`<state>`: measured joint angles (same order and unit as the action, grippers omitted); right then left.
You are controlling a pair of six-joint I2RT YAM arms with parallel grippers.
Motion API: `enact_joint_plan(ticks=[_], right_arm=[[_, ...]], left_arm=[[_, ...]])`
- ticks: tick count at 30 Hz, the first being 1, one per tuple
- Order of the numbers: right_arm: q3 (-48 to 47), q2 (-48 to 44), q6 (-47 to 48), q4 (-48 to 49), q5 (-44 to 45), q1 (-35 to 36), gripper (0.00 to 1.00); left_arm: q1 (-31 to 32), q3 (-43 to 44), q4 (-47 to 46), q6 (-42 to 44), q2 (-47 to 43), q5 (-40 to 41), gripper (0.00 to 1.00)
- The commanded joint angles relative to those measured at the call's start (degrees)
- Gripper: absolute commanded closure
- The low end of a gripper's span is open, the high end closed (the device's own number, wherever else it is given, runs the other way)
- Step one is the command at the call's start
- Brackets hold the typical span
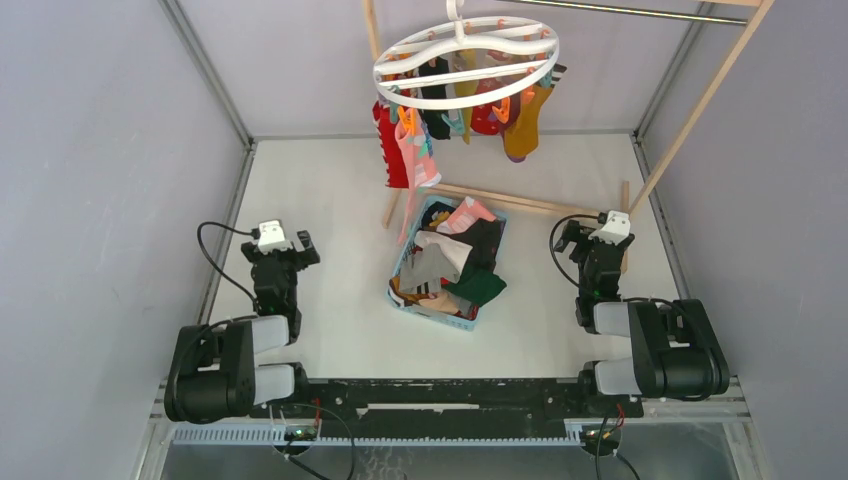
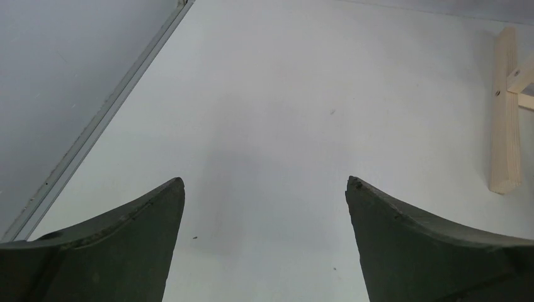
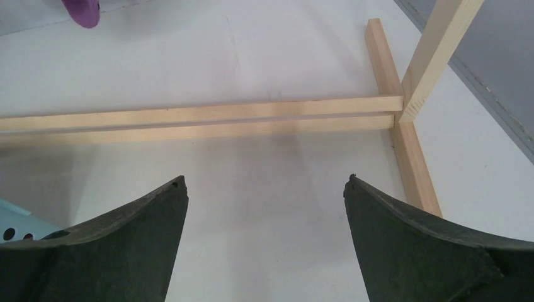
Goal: Clip the socks to the hanger
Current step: Open the clamp at the hanger.
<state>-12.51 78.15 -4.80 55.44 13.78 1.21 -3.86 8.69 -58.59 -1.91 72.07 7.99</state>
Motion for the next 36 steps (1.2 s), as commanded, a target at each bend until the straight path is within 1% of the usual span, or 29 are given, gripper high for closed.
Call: enact_joint_plan(ticks=[1,13,14,15,16,17,18,20,21,22,24,25,27,30,32,33,35,36], right_arm=[[-0.9,-0.8,-0.7,1.0,-0.4,-0.1,0.00],[-1.3,-0.6,-0.9,0.6,-0.4,-0.2,0.00],[-1.1,-0.9,-0.6,1.1,-0.1,0.0,0.00],[-1.1,-2.8,-0.7,0.2,2.7,0.9,0.00],[-1.5,-5.7,0.7,-2.6,3.9,2.2,0.00],[-3.8,-8.6,0.4,-8.3,8.6,4.1,0.00],[-5.9,-11.4,-0.4,-14.3,12.0,5.2,0.00],[-8.3,-16.3,-3.2,-23.0,12.5,5.4,0.00],[-9.1,-18.9,-5.1,-26.9,10.8,4.9,0.00],[-9.6,-21.2,-7.3,-28.9,7.5,4.2,0.00],[-10.3,-26.0,-12.9,-30.9,-5.1,1.5,0.00],[-10.4,-27.8,-15.6,-30.5,-12.3,0.2,0.00],[-10.6,-30.0,-20.8,-27.6,-25.1,-1.5,0.00],[-13.8,-29.4,-26.6,-24.5,-39.2,-2.9,0.00],[-16.8,-27.3,-29.3,-23.7,-45.0,-2.7,0.00],[-18.8,-26.3,-31.2,-23.7,-46.0,-2.7,0.00],[-20.8,-24.9,-36.0,-23.8,-46.2,-3.2,0.00],[-20.8,-24.8,-40.1,-22.3,-45.0,-3.6,0.00]], left_arm=[[0.3,2.2,-2.1,1.1,-0.2,0.6,0.00],[0.3,2.2,-1.8,1.1,-0.3,0.6,0.00],[0.3,2.2,-2.1,1.0,-0.4,0.5,0.00],[0.3,3.1,-0.5,0.9,-1.3,0.9,0.00],[0.3,4.7,4.0,0.6,-3.3,1.7,0.00],[0.0,6.9,9.8,0.4,-5.8,1.6,0.00],[-0.2,9.8,17.4,0.5,-8.5,1.2,0.00],[-0.4,15.2,30.3,0.7,-12.6,-0.6,0.00],[-0.5,17.9,38.1,1.1,-14.2,-2.4,0.00],[-0.6,20.6,43.1,1.6,-15.5,-4.0,0.00],[-0.9,26.8,54.0,1.7,-17.6,-6.9,0.00],[-1.0,31.5,58.9,1.7,-18.5,-8.9,0.00],[-1.1,38.2,68.5,1.7,-19.6,-12.6,0.00],[-1.1,47.2,77.7,0.2,-20.4,-17.3,0.00],[-1.1,52.6,82.9,-0.9,-20.1,-20.2,0.00],[-1.1,55.1,85.1,-1.7,-19.8,-21.3,0.00],[-1.1,59.6,88.9,-3.2,-19.1,-23.5,0.00],[-1.1,61.6,90.6,-3.9,-18.6,-24.5,0.00]])
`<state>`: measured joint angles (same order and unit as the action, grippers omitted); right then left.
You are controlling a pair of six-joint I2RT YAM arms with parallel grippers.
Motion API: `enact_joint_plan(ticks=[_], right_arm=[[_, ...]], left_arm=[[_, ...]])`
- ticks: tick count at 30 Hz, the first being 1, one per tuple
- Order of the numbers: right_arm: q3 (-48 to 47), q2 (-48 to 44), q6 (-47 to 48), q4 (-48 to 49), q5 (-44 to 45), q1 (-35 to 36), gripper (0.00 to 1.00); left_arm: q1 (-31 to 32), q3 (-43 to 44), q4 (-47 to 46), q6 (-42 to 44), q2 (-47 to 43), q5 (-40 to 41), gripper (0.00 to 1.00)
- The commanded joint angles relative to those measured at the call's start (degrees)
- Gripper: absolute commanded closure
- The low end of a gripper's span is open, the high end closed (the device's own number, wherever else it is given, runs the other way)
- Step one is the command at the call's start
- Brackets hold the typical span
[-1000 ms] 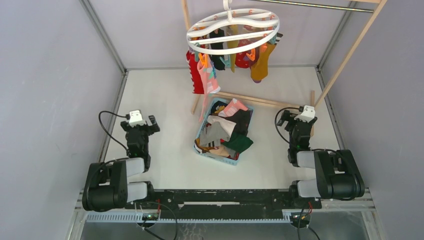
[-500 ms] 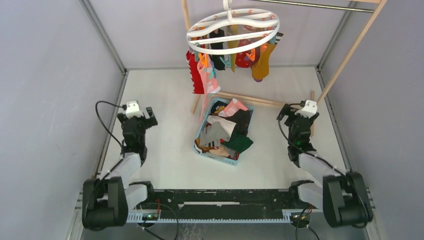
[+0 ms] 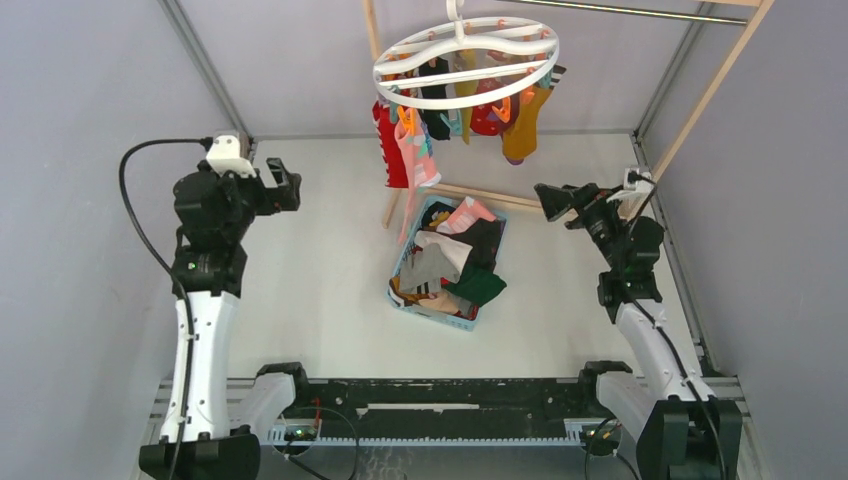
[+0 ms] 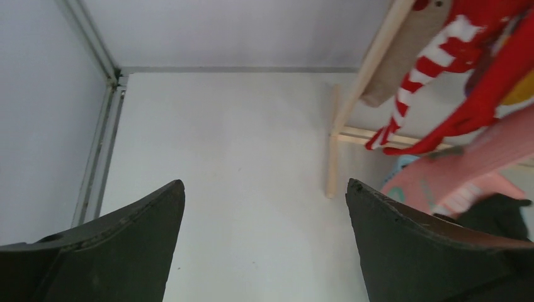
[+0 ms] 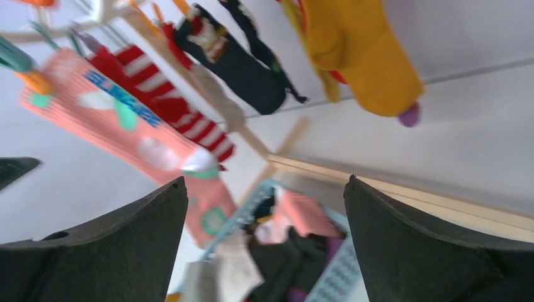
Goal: Clip the socks to the hanger
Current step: Open the clamp at the hanger.
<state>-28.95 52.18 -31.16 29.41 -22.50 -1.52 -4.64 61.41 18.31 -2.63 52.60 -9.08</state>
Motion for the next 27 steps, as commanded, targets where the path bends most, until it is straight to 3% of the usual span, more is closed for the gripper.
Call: enact_joint_plan(ticks=[1,4,8,9,11,12,16,20,27], right_arm=[[-4.4,1.0,-20.1,3.4,-5.7,-2.0,0.00],[-4.4,0.9,-21.1,4.4,-5.7,-4.0,0.02],[-8.5,2.1,-15.1,-0.7,-3.3,0.6,0.23],[-10.3,1.8,-11.8,-4.4,-1.7,3.1,0.22],[-11.8,0.8,-7.8,-6.6,0.7,7.3,0.02],[-11.7,0.3,-6.3,-5.5,1.2,9.1,0.01],[-16.2,1.8,-1.6,-8.2,8.3,18.0,0.00],[-21.1,9.4,-4.5,-2.7,0.1,20.1,0.00],[-27.5,20.0,-9.4,6.5,-4.8,22.0,0.09]], left_arm=[[-0.3,10.5,15.5,-3.6,1.3,-8.4,0.00],[-0.4,13.1,17.3,-4.4,2.0,-9.7,0.00],[-0.3,14.8,18.4,-5.0,2.6,-12.2,0.00],[-0.3,15.1,18.5,-5.5,2.7,-12.6,0.00],[-0.4,16.0,18.9,-6.5,3.0,-13.0,0.00],[-0.3,16.5,19.3,-6.9,3.3,-13.5,0.00],[-0.2,18.4,21.2,-7.9,4.3,-15.3,0.00],[-0.2,18.5,21.5,-8.3,4.0,-16.6,0.00],[-0.2,18.3,22.0,-9.5,3.4,-20.6,0.00]])
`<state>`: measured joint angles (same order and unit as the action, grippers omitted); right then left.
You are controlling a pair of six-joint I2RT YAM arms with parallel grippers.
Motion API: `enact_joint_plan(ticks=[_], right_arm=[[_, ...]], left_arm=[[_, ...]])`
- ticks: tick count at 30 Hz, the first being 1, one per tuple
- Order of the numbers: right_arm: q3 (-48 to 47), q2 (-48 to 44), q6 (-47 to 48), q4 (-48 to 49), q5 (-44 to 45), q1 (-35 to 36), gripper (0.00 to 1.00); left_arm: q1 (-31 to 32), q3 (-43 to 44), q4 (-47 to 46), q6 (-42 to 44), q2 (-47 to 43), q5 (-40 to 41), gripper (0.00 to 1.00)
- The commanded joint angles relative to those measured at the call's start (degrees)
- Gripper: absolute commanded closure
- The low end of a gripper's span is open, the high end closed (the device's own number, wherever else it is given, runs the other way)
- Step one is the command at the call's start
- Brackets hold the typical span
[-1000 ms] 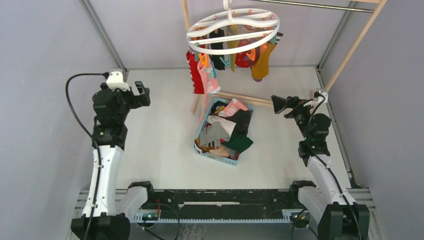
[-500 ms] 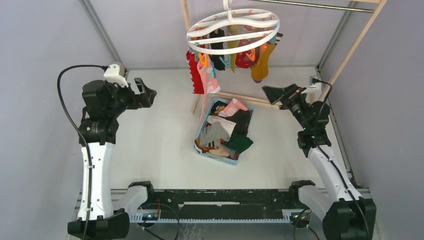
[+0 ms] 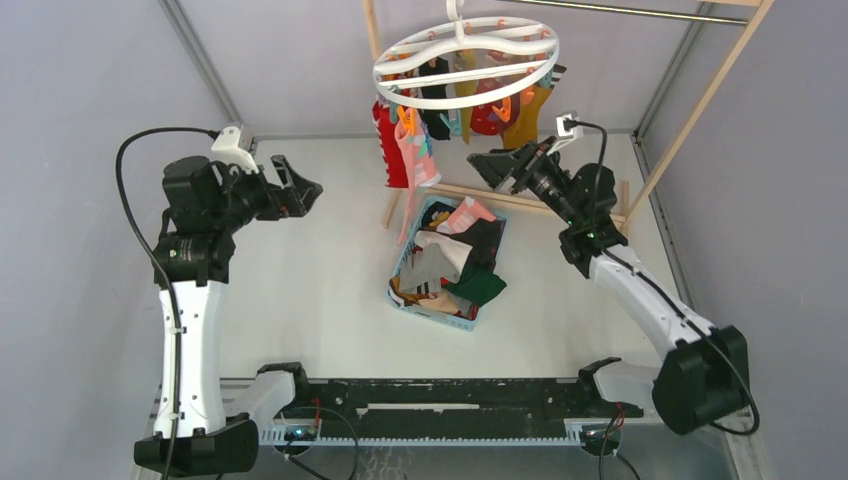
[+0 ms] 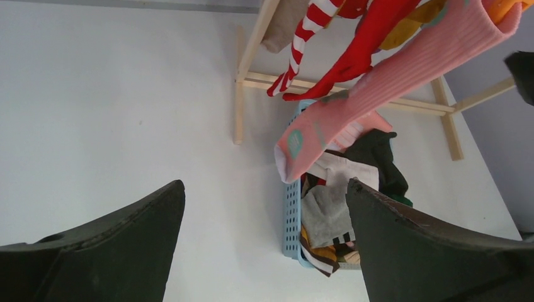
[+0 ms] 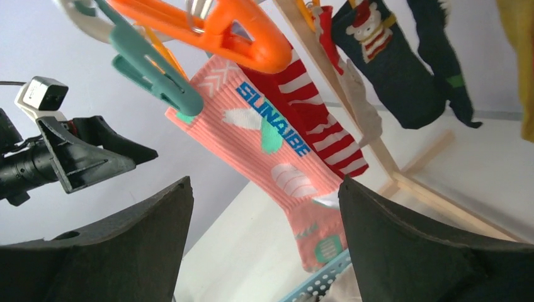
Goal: Clip the socks to the hanger
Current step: Open the clamp at the hanger.
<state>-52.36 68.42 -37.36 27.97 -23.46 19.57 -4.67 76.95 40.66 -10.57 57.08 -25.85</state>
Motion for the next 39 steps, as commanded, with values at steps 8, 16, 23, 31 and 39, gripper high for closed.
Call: enact_joint_plan(ticks=[8,16,23,31,39], right_arm=[[-8.6,13.4,-12.5,22.9,-8.5,1.1,0.09],[-12.5,19.1,-18.1,31.7,-11.3,1.4,0.13],[-13.5,22.1,-22.0,37.6,-10.6,1.6,0.18],[-13.3,23.0,-24.0,41.7,-9.0,1.9,0.36],[-13.4,22.3,-23.2,41.0,-9.2,2.7,0.55]], left_arm=[[-0.2,2.6,0.6,-1.5,-1.3,-7.5,0.00],[-0.2,2.1,1.2,-0.9,-1.7,-8.5,0.00],[-0.2,2.8,2.0,0.2,-2.3,-8.0,0.00],[-0.3,3.3,3.2,0.9,-3.0,-8.6,0.00],[-0.2,3.1,4.2,2.2,-3.6,-8.0,0.00]])
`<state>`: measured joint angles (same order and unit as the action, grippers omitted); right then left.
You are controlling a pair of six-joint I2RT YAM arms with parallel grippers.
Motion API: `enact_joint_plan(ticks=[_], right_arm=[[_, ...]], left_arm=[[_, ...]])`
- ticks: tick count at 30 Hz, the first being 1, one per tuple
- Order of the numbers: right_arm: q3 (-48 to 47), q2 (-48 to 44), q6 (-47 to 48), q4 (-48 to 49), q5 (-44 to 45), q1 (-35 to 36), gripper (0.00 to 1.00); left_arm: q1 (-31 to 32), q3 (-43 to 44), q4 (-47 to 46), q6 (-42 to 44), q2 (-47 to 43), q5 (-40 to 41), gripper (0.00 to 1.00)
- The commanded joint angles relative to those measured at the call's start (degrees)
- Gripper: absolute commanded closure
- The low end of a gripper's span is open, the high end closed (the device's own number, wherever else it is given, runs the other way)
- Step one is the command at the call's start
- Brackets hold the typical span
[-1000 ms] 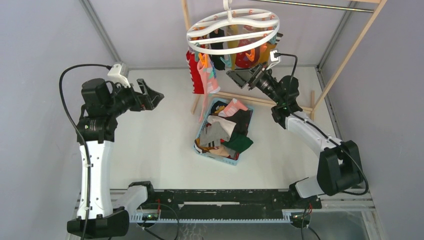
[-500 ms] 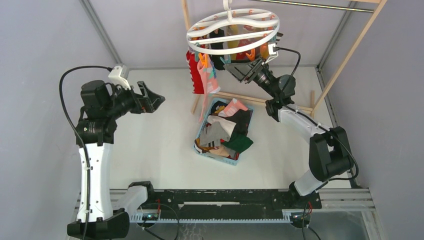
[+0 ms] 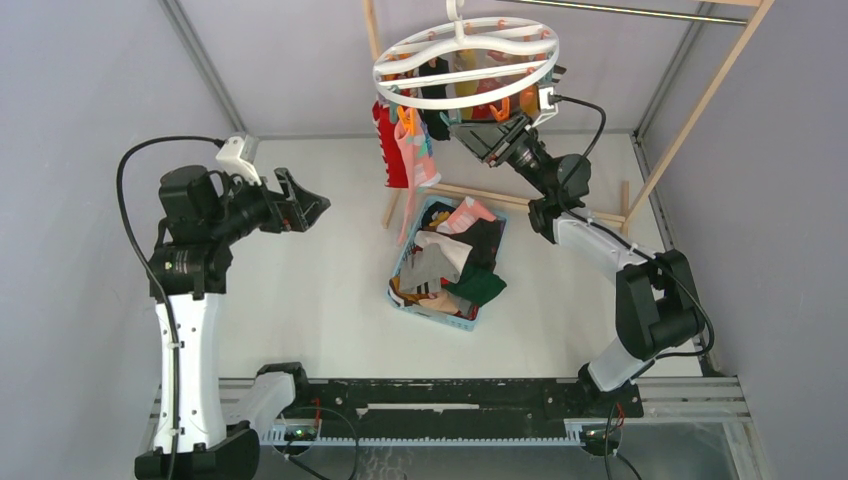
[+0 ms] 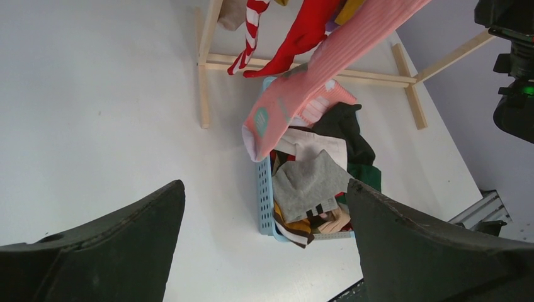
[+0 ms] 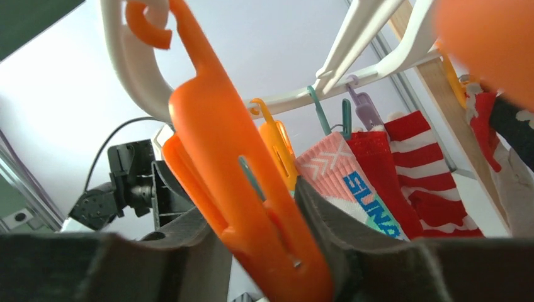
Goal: Clip the socks to the hanger
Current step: Open the clamp at the hanger.
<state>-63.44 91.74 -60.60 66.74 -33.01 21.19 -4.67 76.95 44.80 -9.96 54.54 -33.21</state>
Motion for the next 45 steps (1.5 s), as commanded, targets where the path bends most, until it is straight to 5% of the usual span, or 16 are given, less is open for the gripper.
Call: enact_joint_plan(ticks=[1,16,22,30,45], right_arm=[[-2.2,-1.1,0.5,1.8,0.3,1.4,0.59],[-0.7,-7.4,19.2,-14.0,16.5,9.2,1.00],[-3.9,-7.9,27.3,-22.3,23.5,13.1,1.00],[-6.2,-7.4,32.6,-28.8,24.0,15.0,1.00],[-10.3,-6.1,36.7,-36.0,22.6,17.3,1.00]], left_arm=[[-0.2,3.1,0.0,1.5,-1.0,-0.6,0.00],[3.7,10.0,-1.6,-3.9,2.5,3.9,0.00],[15.5,21.8,1.9,-2.0,9.8,11.6,0.00],[24.7,34.6,-0.1,-3.8,20.5,10.0,0.00],[27.4,39.8,-12.0,-13.3,32.2,0.5,0.10]])
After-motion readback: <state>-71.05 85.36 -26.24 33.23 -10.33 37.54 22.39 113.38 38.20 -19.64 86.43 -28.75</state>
